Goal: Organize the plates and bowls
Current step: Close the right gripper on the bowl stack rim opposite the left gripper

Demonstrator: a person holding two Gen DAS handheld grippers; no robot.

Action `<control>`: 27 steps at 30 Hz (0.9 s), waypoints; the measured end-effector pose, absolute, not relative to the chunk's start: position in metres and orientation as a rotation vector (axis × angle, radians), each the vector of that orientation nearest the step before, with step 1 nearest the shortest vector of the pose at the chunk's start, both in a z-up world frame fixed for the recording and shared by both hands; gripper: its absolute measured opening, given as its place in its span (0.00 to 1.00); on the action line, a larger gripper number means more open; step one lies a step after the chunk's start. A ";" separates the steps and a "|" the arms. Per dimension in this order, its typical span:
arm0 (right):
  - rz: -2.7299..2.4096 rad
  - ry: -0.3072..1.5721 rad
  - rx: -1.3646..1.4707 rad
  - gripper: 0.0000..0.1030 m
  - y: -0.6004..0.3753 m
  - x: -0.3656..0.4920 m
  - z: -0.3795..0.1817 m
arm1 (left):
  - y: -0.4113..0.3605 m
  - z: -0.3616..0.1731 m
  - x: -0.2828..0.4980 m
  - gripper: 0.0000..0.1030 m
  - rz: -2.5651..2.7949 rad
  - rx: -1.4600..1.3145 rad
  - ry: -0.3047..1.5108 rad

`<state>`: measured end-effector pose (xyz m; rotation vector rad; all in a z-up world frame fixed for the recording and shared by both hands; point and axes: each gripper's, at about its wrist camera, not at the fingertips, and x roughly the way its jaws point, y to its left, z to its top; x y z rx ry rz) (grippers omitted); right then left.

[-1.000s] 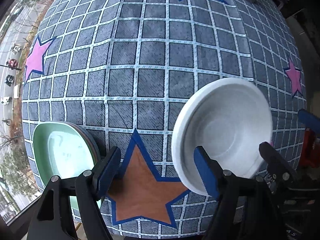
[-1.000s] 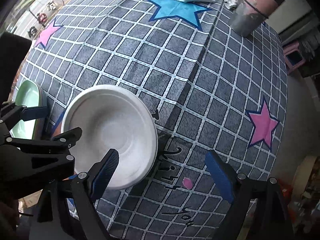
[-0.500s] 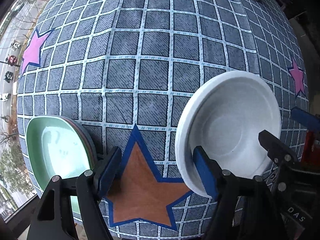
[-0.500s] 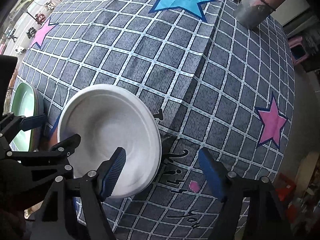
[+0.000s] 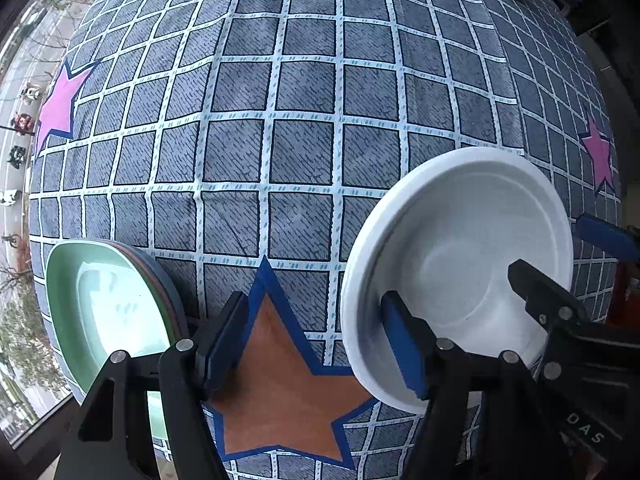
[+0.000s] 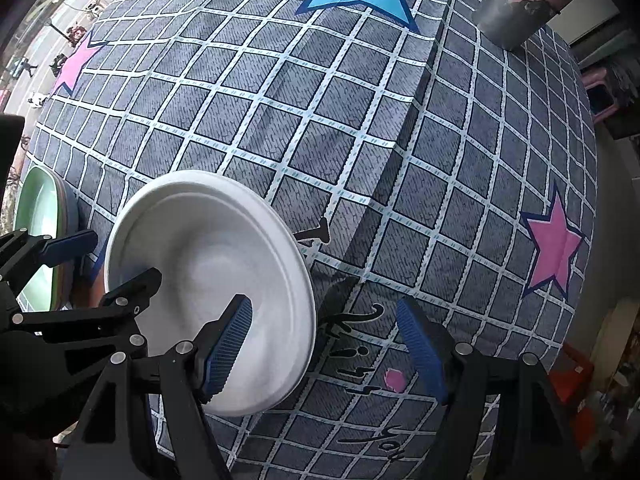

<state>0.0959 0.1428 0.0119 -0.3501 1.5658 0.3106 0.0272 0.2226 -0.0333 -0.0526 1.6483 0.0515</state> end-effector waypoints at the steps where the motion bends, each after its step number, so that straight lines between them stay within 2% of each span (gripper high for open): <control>1: 0.310 1.566 -0.350 0.75 0.144 0.096 0.010 | 0.224 -0.033 0.028 0.70 0.051 -0.054 1.649; 5: 0.311 1.567 -0.346 0.74 0.147 0.095 0.009 | 0.224 -0.029 0.026 0.70 0.051 -0.056 1.648; 8: 0.316 1.571 -0.341 0.70 0.145 0.093 0.010 | 0.223 -0.028 0.026 0.69 0.047 -0.061 1.648; 27: 0.307 1.584 -0.308 0.70 0.143 0.085 0.001 | 0.229 -0.019 0.010 0.68 0.058 -0.097 1.645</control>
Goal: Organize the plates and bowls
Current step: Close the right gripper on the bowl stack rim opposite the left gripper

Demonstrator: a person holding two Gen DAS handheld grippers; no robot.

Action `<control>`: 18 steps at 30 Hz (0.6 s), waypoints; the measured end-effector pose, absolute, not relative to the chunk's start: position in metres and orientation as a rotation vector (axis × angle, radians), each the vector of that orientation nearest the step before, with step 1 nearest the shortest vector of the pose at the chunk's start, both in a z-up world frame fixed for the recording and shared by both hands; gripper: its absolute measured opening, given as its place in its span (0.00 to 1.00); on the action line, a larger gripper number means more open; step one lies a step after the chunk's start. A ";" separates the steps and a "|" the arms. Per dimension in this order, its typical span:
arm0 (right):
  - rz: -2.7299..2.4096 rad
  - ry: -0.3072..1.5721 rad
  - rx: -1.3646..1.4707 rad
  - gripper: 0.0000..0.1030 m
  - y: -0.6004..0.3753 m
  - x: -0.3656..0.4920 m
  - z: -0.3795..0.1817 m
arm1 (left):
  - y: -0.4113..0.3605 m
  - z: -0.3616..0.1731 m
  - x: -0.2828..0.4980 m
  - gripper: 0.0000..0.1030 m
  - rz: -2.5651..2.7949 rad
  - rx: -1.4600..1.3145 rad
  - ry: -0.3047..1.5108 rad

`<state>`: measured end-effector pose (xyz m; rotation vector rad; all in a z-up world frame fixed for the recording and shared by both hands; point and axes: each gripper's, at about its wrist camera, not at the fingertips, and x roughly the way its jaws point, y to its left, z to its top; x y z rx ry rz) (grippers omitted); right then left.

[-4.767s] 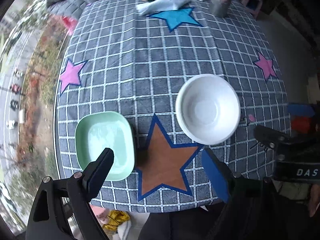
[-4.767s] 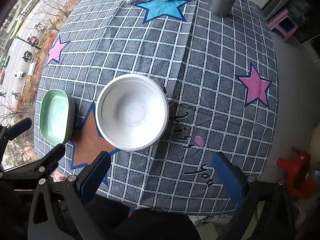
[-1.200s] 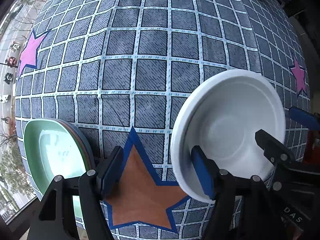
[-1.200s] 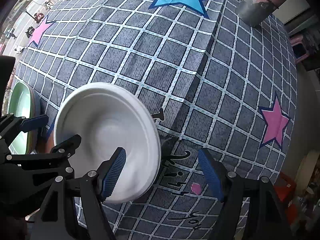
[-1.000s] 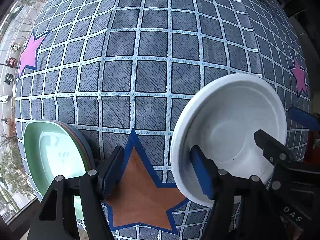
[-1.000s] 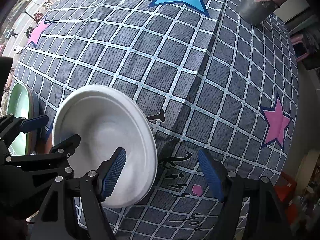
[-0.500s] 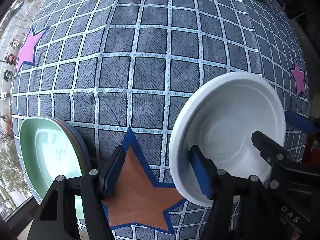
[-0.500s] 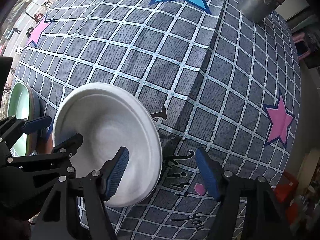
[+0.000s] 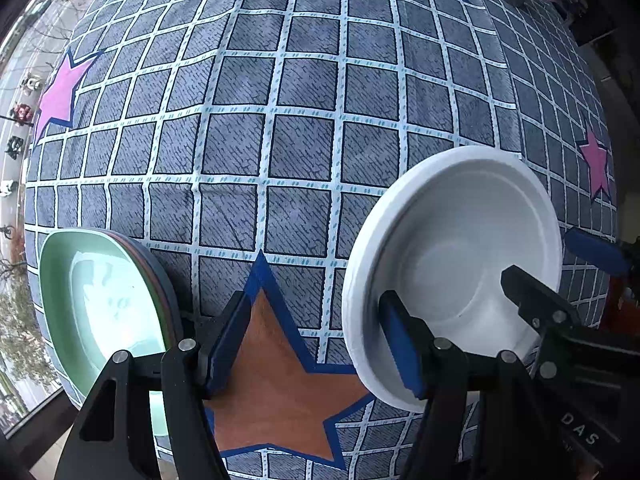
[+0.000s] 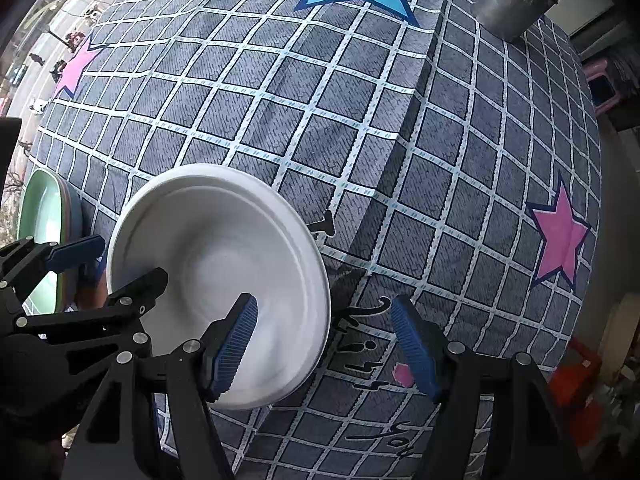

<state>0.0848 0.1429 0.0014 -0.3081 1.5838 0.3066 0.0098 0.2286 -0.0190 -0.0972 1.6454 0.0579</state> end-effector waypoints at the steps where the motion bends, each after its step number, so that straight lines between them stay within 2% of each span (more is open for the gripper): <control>1: 0.306 1.587 -0.304 0.70 0.142 0.085 0.002 | 0.230 -0.018 0.009 0.68 0.058 -0.100 1.646; 18: 0.293 1.591 -0.259 0.70 0.117 0.099 0.016 | 0.222 0.000 0.007 0.68 0.059 -0.108 1.640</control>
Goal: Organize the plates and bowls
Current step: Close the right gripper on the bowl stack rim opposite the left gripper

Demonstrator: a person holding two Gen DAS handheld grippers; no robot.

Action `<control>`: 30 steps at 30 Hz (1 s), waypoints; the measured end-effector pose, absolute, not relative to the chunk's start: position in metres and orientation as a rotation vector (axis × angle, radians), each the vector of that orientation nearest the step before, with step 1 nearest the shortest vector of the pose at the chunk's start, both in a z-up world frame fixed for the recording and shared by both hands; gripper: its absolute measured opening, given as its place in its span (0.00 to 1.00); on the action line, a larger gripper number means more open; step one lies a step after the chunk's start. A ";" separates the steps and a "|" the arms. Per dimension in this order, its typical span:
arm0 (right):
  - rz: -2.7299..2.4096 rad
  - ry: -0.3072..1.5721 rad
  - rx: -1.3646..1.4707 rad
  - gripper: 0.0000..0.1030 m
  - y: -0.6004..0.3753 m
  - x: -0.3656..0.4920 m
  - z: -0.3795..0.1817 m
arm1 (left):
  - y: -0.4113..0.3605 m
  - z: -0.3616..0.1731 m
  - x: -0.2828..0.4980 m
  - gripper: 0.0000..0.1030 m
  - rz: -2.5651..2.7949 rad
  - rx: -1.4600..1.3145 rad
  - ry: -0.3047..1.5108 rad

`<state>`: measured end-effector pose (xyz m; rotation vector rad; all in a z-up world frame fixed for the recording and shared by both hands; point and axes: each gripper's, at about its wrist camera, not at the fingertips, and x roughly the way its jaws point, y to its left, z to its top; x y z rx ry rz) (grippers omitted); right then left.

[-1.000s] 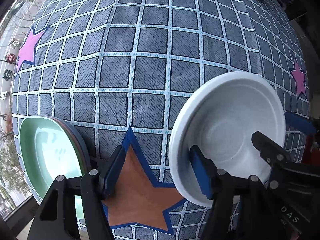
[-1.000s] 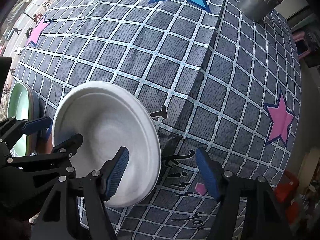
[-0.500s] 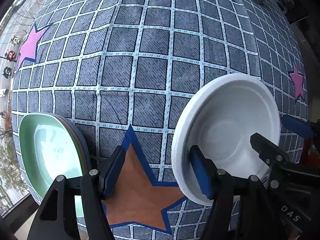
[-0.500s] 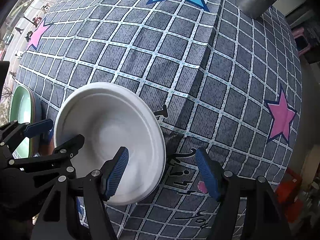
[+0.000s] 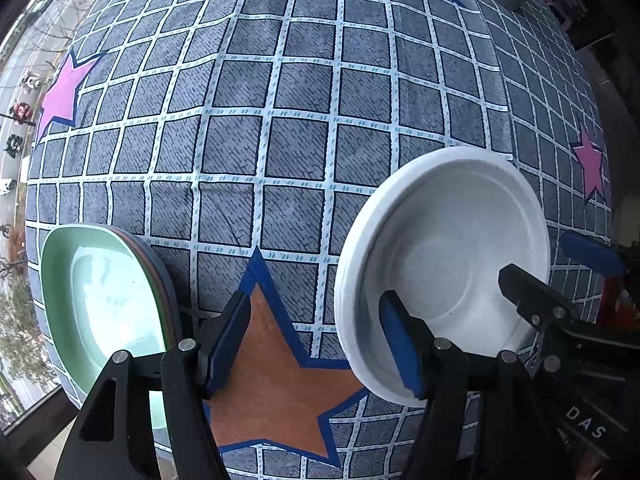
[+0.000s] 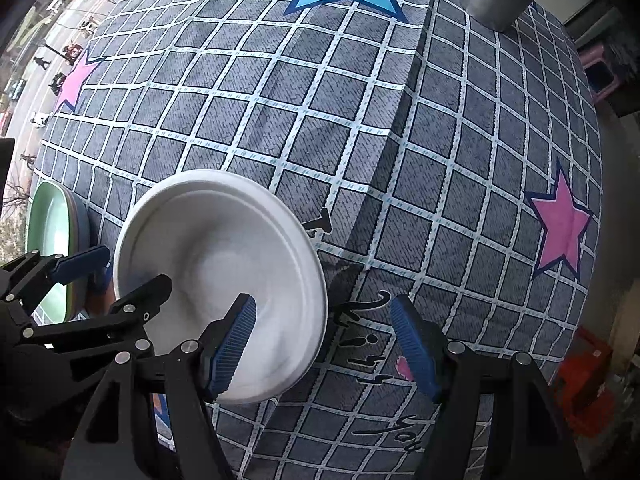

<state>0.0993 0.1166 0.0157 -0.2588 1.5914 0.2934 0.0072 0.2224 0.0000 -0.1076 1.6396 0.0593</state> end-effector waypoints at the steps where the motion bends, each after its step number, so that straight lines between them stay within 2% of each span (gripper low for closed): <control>1: 0.293 1.593 -0.257 0.70 0.118 0.099 0.016 | 0.222 0.000 0.007 0.68 0.059 -0.112 1.641; 15: 0.289 1.603 -0.246 0.70 0.129 0.096 0.015 | 0.224 -0.009 0.010 0.66 0.065 -0.130 1.662; 16: 0.293 1.618 -0.235 0.67 0.130 0.096 0.012 | 0.225 -0.012 0.009 0.65 0.061 -0.156 1.676; 17: 0.309 1.640 -0.209 0.42 0.130 0.095 0.009 | 0.226 -0.016 0.008 0.49 0.040 -0.201 1.686; 18: 0.342 1.683 -0.160 0.24 0.131 0.095 0.003 | 0.226 -0.018 0.006 0.28 0.013 -0.241 1.695; 19: 0.347 1.713 -0.146 0.18 0.131 0.093 -0.002 | 0.224 -0.017 0.006 0.26 0.000 -0.247 1.696; 30: 0.345 1.654 -0.136 0.18 0.132 0.088 0.027 | 0.216 0.014 0.008 0.24 -0.030 -0.193 1.641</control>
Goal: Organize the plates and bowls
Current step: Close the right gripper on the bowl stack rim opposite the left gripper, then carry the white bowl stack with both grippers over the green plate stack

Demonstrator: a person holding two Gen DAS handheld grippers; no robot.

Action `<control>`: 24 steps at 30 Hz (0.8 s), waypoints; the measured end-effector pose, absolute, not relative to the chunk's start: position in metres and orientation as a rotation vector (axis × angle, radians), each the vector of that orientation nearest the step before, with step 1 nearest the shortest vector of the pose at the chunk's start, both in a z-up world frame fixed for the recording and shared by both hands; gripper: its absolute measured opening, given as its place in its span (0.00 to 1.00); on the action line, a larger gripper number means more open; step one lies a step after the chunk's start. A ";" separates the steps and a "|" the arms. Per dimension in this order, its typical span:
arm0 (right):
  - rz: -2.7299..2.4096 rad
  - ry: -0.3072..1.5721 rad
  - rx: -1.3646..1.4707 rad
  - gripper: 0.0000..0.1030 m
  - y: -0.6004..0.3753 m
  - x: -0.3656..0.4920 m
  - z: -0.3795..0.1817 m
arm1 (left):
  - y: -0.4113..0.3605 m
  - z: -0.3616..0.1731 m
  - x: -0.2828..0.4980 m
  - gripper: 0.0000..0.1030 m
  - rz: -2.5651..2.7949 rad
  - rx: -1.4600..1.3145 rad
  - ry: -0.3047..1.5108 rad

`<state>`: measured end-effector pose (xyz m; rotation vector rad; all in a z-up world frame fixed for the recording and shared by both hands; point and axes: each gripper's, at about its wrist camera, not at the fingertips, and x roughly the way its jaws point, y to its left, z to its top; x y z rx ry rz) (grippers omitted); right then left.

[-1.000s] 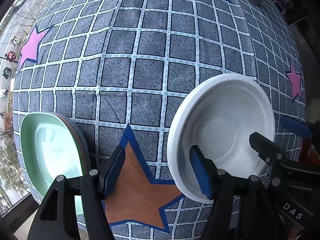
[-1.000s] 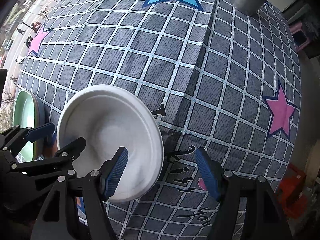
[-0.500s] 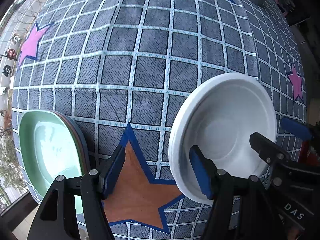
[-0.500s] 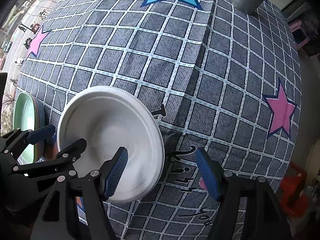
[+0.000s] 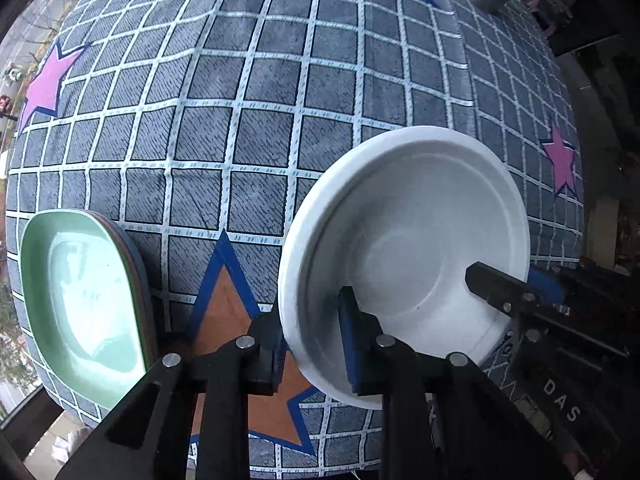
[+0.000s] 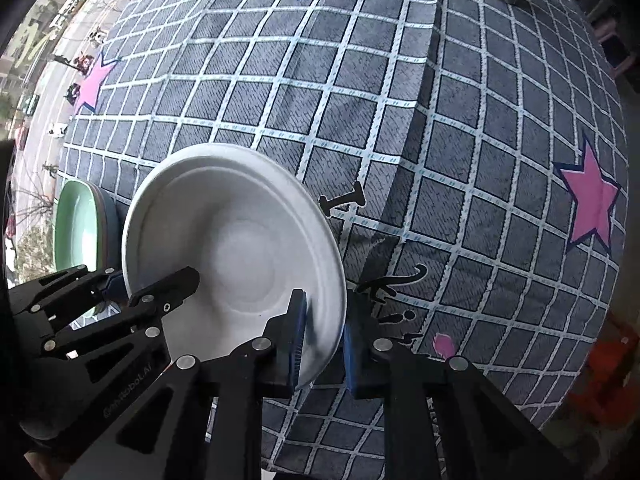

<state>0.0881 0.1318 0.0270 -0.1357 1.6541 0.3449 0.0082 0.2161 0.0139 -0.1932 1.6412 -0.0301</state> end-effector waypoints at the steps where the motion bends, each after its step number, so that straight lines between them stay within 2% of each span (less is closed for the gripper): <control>1: 0.346 1.651 -0.133 0.18 0.130 0.089 0.031 | 0.217 0.019 0.008 0.24 -0.033 -0.192 1.636; 12: 0.364 1.632 -0.118 0.18 0.136 0.074 0.081 | 0.225 0.074 0.006 0.24 -0.009 -0.135 1.592; 24: 0.421 1.601 -0.142 0.18 0.159 0.051 0.097 | 0.261 0.101 -0.025 0.24 0.037 -0.155 1.549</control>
